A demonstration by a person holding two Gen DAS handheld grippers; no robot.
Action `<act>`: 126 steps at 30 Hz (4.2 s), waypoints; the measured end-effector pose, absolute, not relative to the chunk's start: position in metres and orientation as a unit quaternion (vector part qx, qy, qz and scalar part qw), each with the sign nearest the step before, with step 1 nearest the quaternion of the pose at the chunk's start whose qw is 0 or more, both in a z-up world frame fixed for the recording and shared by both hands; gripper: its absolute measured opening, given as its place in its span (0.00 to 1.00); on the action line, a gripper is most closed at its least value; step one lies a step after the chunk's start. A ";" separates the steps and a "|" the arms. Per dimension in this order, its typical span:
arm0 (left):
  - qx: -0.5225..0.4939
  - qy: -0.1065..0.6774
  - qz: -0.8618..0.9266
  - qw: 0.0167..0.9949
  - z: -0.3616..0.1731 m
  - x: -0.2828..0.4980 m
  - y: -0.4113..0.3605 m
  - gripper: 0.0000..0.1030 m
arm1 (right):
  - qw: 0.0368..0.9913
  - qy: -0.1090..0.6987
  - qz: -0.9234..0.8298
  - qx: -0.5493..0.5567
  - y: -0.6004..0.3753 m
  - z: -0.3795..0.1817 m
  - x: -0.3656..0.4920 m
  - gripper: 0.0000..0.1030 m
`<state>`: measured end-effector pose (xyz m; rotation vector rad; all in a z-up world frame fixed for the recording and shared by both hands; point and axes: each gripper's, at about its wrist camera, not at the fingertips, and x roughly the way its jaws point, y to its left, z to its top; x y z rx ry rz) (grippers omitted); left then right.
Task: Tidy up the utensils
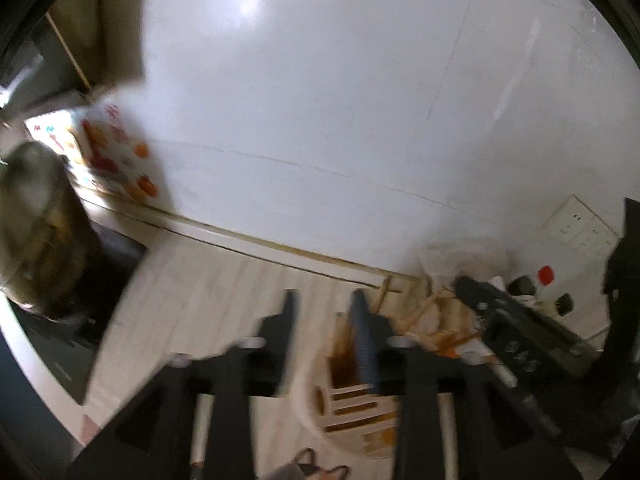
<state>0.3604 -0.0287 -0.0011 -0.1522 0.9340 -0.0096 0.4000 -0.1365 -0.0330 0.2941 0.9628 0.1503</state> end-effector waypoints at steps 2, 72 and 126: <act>-0.068 0.439 0.007 0.896 0.003 0.355 -0.022 0.69 | 0.876 0.455 0.071 0.144 -0.140 -0.028 0.394 0.29; 0.032 0.319 -0.042 0.946 0.079 0.031 0.044 1.00 | 0.946 0.296 -0.120 0.057 -0.093 0.111 -0.015 1.00; 0.032 0.330 -0.019 0.943 0.079 0.035 0.041 1.00 | 0.945 0.307 -0.101 0.045 -0.093 0.111 0.000 1.00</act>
